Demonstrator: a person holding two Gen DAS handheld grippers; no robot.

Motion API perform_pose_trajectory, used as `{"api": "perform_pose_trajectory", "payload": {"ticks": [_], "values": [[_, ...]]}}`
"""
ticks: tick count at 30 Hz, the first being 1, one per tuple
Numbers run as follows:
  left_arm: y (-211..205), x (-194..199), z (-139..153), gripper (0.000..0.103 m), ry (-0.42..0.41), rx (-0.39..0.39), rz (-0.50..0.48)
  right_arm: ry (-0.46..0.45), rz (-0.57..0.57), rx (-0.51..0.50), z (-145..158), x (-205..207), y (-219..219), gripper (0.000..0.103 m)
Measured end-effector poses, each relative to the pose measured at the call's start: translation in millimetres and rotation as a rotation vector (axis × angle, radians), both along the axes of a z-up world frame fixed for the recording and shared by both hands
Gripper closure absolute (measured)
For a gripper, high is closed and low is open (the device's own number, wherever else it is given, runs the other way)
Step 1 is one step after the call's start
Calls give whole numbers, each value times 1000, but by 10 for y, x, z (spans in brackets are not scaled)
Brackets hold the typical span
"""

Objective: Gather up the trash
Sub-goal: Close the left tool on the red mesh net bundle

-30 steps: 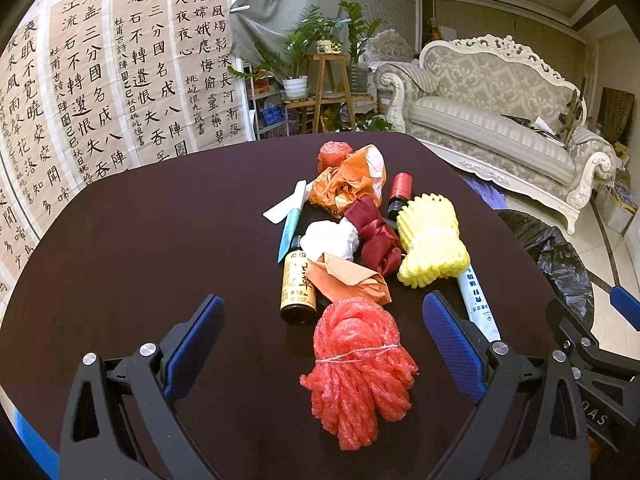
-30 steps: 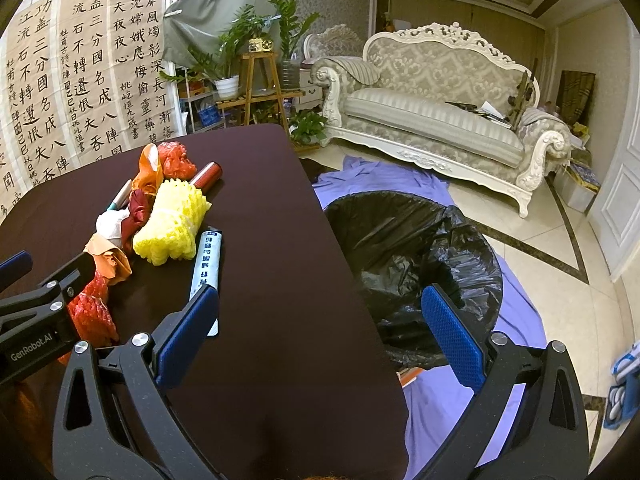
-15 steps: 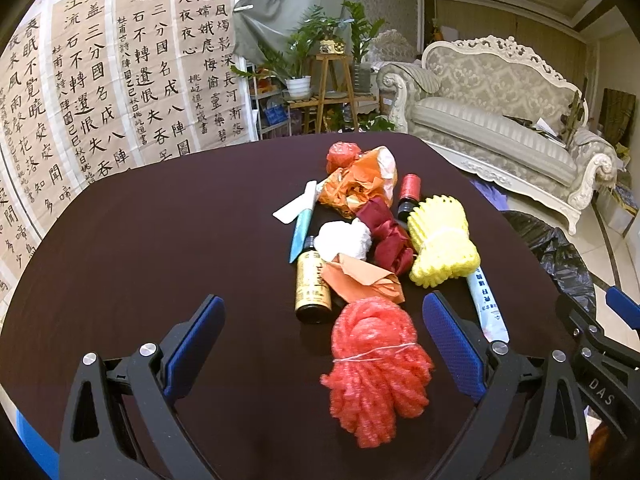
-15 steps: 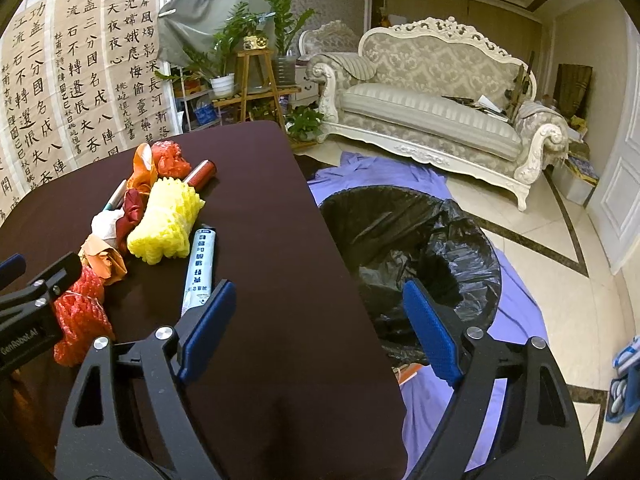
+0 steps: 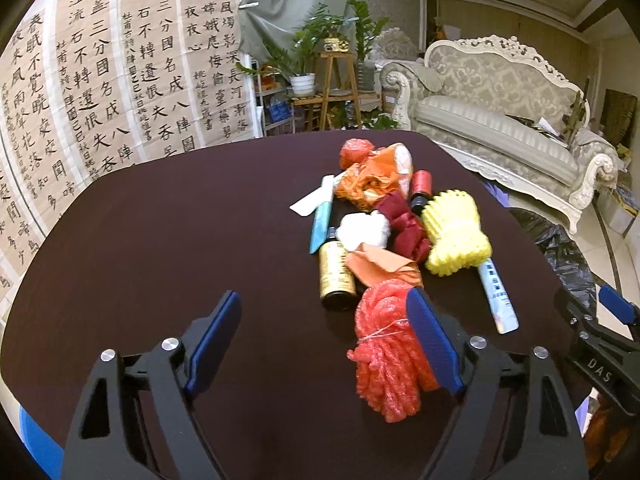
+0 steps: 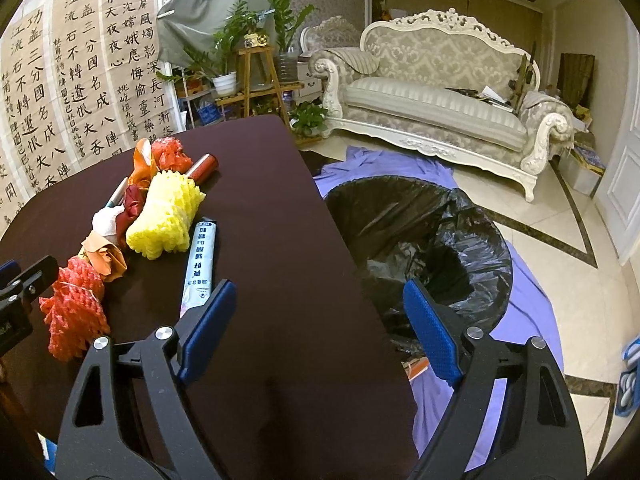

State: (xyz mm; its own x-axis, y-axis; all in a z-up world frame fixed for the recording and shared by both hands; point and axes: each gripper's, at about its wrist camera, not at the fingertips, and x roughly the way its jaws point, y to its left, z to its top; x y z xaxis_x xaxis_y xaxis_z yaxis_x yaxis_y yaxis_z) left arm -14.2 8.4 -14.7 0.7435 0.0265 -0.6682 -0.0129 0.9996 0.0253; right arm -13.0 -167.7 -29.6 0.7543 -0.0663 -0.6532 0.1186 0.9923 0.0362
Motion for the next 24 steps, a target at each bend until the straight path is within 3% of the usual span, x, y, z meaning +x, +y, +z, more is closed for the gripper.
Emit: {"api": "perform_pose_trajectory", "payload": {"ticks": [7, 15, 20, 24], "values": [[-235, -16, -37, 21, 15, 11, -80, -3, -23, 4, 6, -8, -67, 20], [-193, -28, -135, 22, 37, 29, -89, 1, -10, 3, 3, -16, -51, 20], [-156, -47, -158, 52, 33, 45, -120, 1, 18, -7, 24, -12, 81, 20], [-130, -73, -167, 57, 29, 31, -143, 3, 39, -15, 49, 1, 202, 20]]}}
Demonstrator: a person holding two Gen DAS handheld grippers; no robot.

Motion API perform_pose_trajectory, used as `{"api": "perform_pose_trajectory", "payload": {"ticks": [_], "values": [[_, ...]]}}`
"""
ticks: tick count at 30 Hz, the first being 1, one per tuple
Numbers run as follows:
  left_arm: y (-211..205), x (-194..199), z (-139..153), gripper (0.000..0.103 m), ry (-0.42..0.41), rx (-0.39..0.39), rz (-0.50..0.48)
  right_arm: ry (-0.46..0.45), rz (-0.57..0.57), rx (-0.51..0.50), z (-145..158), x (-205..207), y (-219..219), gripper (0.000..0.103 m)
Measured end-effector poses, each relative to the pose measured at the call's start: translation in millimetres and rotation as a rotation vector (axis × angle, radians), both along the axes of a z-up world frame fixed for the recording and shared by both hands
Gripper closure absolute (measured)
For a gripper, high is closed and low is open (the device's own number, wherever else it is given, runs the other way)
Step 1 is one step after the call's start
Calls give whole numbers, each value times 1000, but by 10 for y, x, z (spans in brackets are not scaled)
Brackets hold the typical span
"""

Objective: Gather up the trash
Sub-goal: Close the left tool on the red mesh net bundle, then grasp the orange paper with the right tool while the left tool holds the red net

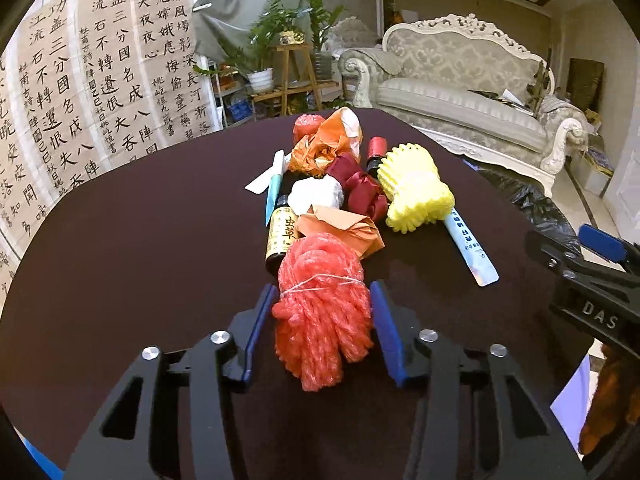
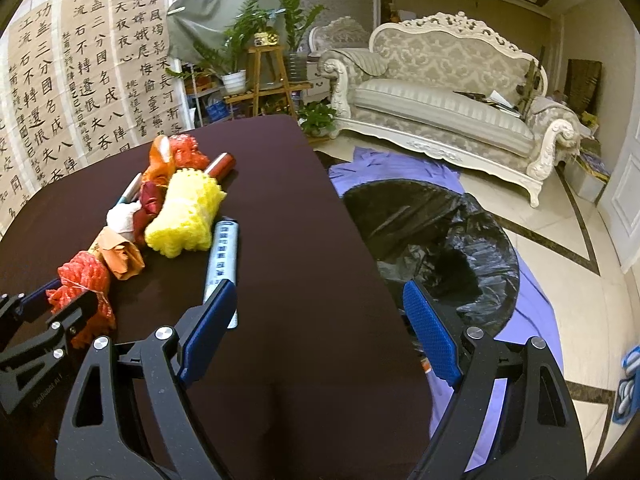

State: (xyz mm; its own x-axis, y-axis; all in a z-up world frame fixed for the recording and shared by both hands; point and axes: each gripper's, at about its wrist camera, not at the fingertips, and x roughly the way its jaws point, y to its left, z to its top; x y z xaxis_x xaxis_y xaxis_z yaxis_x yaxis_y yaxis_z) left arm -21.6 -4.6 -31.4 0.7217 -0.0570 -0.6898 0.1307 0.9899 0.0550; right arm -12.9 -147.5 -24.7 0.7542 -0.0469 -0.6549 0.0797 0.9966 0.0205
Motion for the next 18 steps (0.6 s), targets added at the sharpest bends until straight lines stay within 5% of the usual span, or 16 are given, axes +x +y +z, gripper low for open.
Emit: {"api": "perform_pose_trajectory", "payload": {"ticks": [18], "values": [[843, -3, 103, 60, -36, -30, 171, 52, 218, 5, 19, 172, 805, 29]]}}
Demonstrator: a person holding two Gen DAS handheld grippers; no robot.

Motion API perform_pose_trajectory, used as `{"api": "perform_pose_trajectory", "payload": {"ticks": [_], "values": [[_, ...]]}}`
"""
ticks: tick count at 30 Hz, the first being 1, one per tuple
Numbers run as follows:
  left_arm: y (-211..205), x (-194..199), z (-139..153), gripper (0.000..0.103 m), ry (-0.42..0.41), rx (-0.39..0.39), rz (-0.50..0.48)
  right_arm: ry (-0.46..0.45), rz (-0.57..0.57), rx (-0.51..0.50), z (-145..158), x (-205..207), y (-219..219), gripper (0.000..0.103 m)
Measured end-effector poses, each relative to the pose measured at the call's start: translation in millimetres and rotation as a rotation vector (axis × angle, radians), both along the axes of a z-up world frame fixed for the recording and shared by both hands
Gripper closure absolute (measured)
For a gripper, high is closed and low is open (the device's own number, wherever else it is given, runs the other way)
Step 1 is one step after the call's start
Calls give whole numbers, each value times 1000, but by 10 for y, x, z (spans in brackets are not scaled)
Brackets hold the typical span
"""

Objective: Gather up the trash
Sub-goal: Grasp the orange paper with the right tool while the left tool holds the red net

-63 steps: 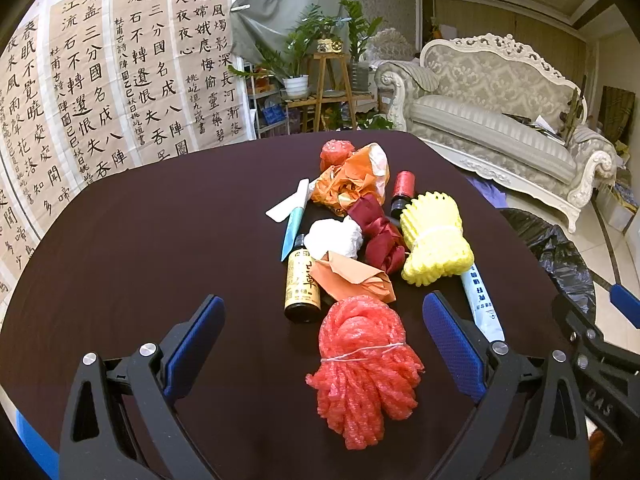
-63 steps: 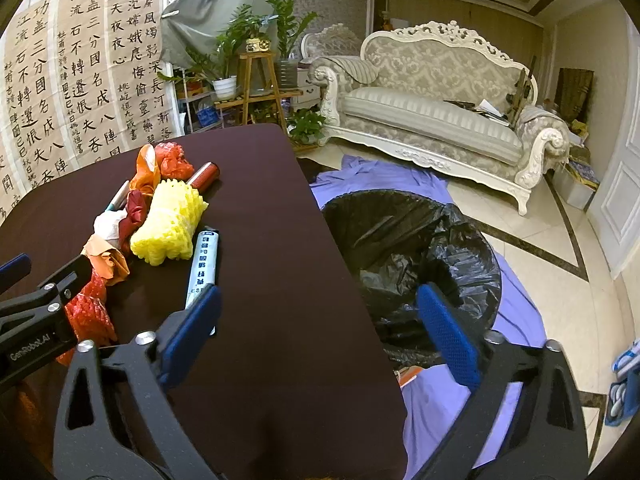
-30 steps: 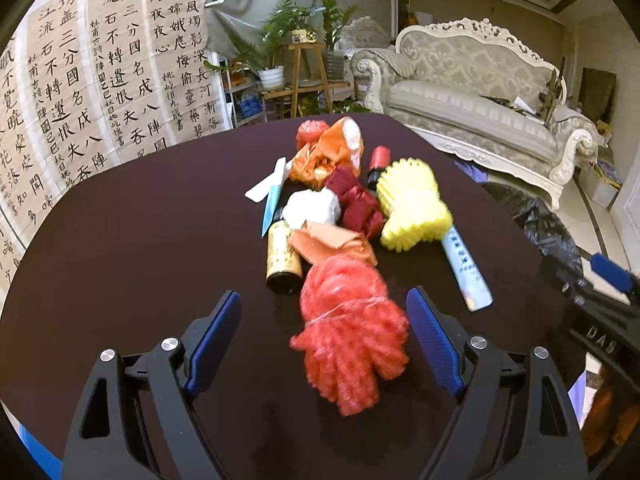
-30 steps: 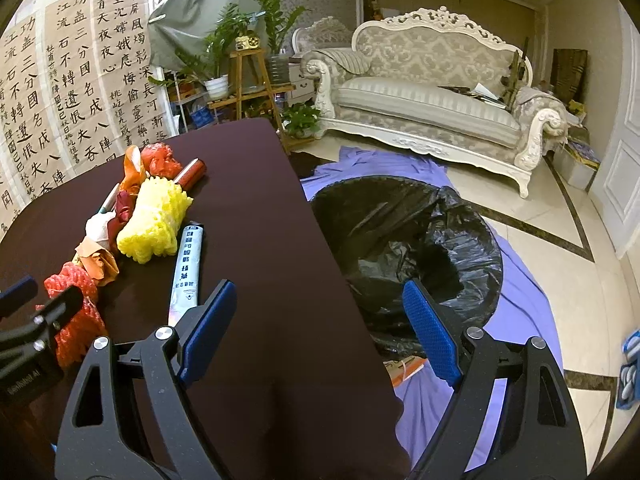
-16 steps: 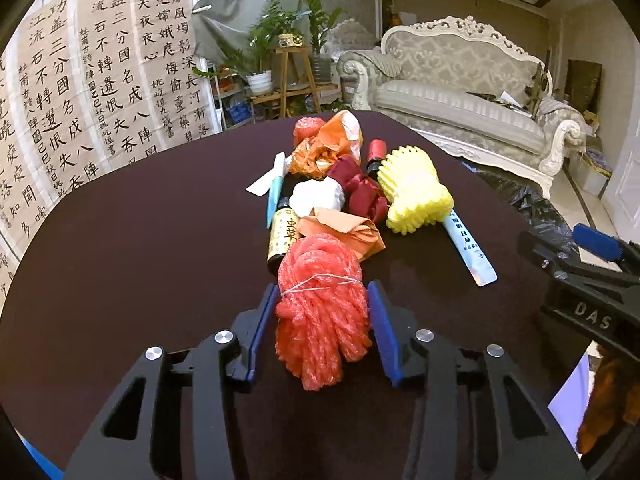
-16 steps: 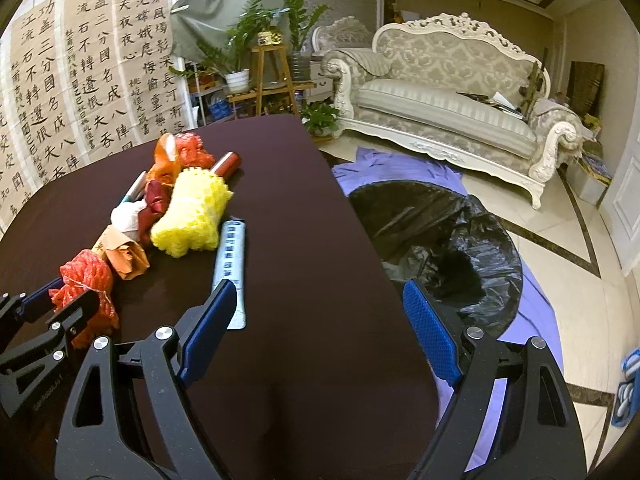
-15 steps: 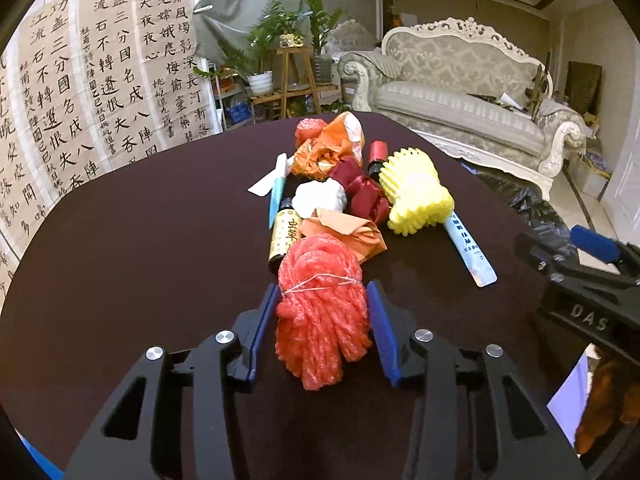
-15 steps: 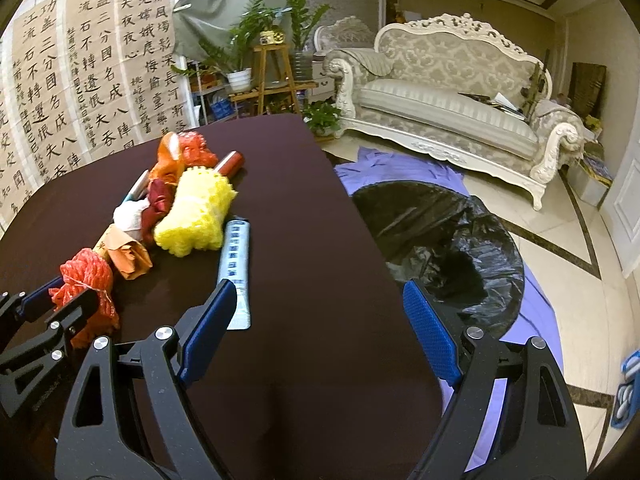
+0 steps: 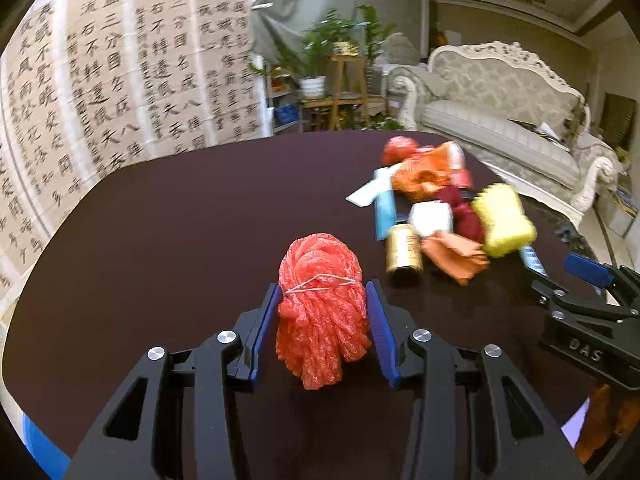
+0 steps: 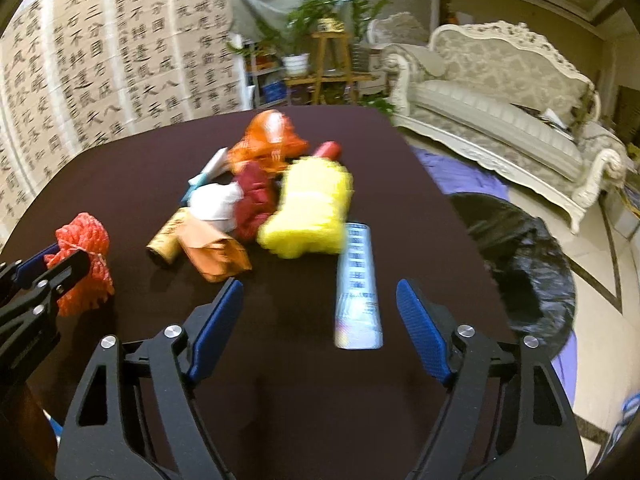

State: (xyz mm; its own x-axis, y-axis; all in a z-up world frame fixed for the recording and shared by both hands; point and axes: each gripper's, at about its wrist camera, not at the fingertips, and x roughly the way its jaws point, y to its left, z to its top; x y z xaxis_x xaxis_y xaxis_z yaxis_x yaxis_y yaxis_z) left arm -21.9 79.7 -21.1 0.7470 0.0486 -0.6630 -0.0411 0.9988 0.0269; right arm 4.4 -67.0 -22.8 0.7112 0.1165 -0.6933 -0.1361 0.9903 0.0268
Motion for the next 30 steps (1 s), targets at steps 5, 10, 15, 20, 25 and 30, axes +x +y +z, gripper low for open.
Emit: {"api": "perform_pose_trajectory", "payload": {"ticks": [5, 10, 15, 20, 25, 30], "values": [[229, 51, -70, 60, 17, -5, 43, 21, 55, -9, -22, 85, 252, 35], [350, 73, -90, 60, 19, -28, 62, 41, 85, -16, -49, 208, 470, 37], [324, 73, -100, 60, 18, -34, 58, 69, 108, -63, -110, 302, 637, 37], [376, 92, -93, 60, 15, -47, 60, 105, 129, -61, -176, 348, 657, 59], [402, 109, -78, 60, 12, -50, 59, 103, 129, -56, -183, 333, 664, 69], [409, 91, -53, 60, 4, -53, 64, 103, 136, -38, -174, 238, 624, 70]]}}
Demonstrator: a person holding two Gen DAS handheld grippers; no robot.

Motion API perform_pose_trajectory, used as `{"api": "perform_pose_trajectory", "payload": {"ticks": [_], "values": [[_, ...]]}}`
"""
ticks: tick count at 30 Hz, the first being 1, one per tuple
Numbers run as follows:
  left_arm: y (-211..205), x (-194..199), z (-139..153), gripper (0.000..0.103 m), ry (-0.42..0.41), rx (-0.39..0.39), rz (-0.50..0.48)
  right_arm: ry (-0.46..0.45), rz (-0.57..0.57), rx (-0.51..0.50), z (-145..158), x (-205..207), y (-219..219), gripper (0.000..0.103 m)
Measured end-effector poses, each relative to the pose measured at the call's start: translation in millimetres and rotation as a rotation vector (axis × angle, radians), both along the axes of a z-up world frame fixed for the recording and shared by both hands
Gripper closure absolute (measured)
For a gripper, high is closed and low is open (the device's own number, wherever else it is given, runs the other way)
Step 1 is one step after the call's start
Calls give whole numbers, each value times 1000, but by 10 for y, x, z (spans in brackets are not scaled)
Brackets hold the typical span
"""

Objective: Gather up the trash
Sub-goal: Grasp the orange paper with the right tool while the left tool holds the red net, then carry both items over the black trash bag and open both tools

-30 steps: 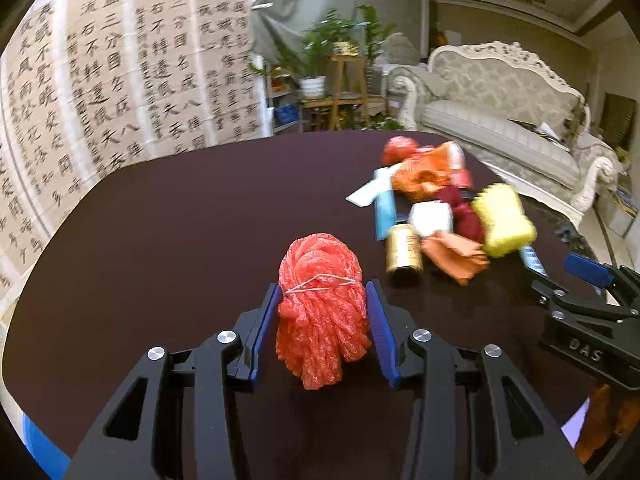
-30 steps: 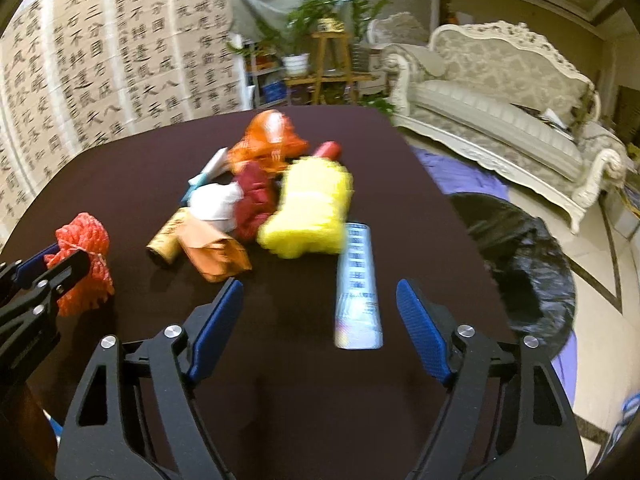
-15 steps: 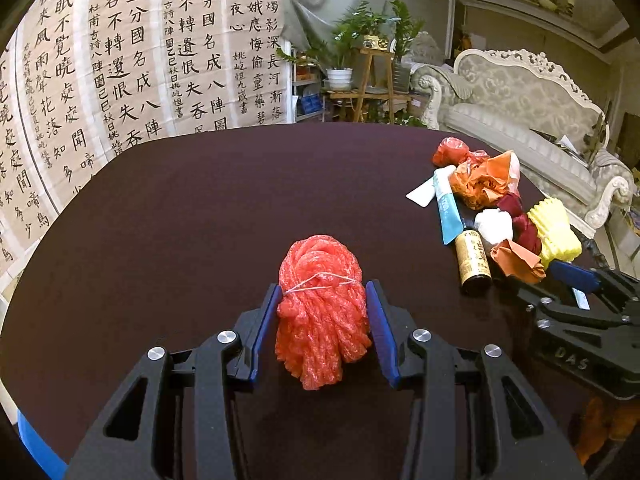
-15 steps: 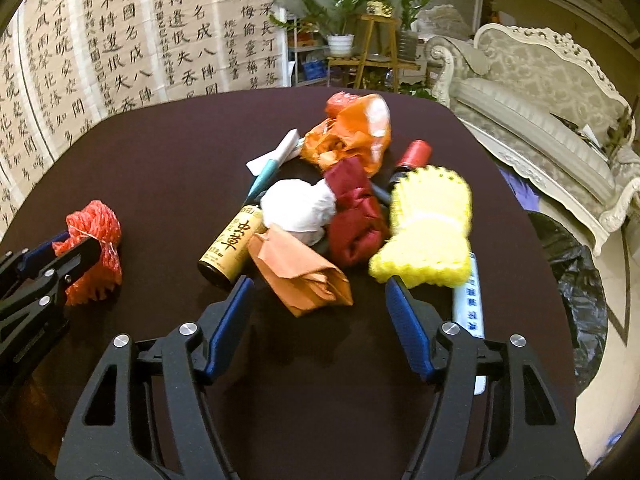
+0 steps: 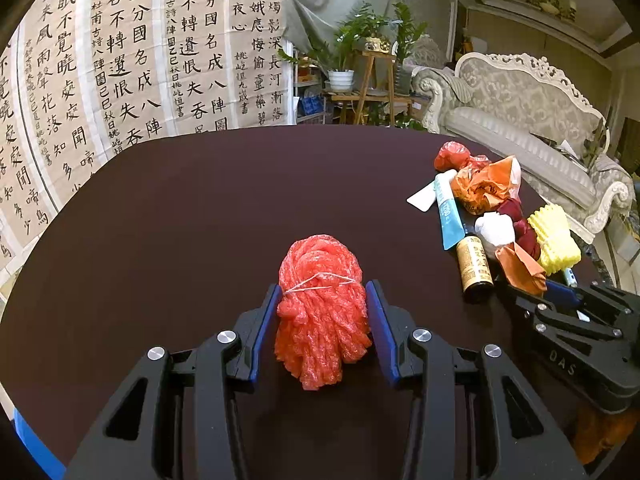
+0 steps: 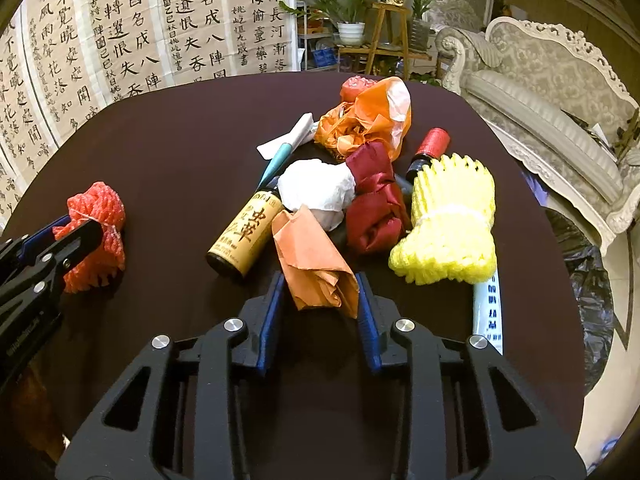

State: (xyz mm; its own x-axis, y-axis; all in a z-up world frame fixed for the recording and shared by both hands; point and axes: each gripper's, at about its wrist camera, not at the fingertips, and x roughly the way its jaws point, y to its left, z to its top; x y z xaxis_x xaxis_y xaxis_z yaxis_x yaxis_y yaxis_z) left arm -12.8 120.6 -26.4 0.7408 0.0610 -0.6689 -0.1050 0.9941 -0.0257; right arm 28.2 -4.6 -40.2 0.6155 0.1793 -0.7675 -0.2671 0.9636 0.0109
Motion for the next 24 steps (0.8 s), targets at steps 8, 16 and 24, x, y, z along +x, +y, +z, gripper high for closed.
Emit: {"api": "perform_pose_trajectory", "payload": {"ticks": [8, 16, 24], "values": [[-147, -102, 66, 60, -21, 8, -27, -22, -15, 26, 97, -235, -191, 70], [-518, -164, 246, 60, -77, -2, -113, -95, -114, 52, 340, -381, -629, 70], [-1134, -51, 444, 60, -146, -12, -258, -167, -292, 41, 455, -402, -1340, 70]]}}
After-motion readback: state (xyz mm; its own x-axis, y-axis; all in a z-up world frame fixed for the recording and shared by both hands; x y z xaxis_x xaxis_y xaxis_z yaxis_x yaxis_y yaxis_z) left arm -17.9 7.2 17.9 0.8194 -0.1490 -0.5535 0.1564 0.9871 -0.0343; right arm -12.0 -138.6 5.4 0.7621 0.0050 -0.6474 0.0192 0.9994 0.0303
